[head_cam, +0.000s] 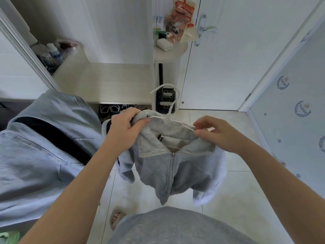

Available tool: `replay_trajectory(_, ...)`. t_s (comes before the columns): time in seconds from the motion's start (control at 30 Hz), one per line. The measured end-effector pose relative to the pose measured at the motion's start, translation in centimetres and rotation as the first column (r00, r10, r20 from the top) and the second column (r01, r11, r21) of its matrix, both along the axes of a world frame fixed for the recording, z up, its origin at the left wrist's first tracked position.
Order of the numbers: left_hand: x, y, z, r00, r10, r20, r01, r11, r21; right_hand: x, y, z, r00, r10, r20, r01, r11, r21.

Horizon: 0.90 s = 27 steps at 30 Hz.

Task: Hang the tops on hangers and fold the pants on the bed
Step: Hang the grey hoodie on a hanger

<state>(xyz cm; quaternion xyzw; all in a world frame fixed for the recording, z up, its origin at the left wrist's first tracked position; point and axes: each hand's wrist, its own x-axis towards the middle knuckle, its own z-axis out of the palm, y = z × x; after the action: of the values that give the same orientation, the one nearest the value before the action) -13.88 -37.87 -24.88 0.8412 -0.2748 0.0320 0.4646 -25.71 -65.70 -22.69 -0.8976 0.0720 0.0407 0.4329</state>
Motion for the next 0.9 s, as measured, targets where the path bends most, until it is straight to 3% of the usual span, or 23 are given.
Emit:
replay_trajectory(0.1,0.0,0.5,0.4,0.999,0.039,-0.035,-0.04,0.999,-0.019,-1.1,-1.3,-1.5,0.984,-0.062,-0.169,0.057,0.998,-0.031)
replay_trajectory(0.17,0.1,0.6,0.3,0.998,0.057,-0.03,-0.058,0.998,-0.018,-1.3,-1.6,-2.0,0.979,-0.078,-0.188,0.065,0.995,-0.074)
replay_trajectory(0.47,-0.2,-0.1,0.1,0.999,0.045,0.002,-0.045,0.997,-0.061,-1.0,1.7,-2.7,1.0,-0.008,0.004,0.008,0.996,-0.092)
replay_trajectory(0.67,0.4,-0.2,-0.3,0.994,-0.03,0.101,0.022,0.996,0.081,-0.1,3.6,-1.9,0.997,0.013,0.073,-0.013,1.0,-0.002)
replay_trajectory(0.73,1.5,0.8,-0.9,0.971,0.05,0.235,-0.093,0.981,0.172,-0.4,3.5,-1.5,0.995,-0.04,0.093,0.033,0.996,0.079)
replay_trajectory(0.8,2.2,1.4,-1.8,0.92,0.233,0.314,-0.3,0.936,0.184,-1.0,3.5,-1.2,0.989,-0.108,0.099,0.088,0.979,0.184)
replay_trajectory(0.87,1.4,0.9,-2.2,0.878,0.434,0.203,-0.461,0.88,0.112,-1.6,3.8,-0.9,0.984,-0.149,0.097,0.121,0.961,0.248)
replay_trajectory(0.9,0.6,0.2,-2.3,0.869,0.49,0.071,-0.495,0.865,0.083,-1.9,4.1,-0.8,0.981,-0.167,0.096,0.136,0.953,0.271)
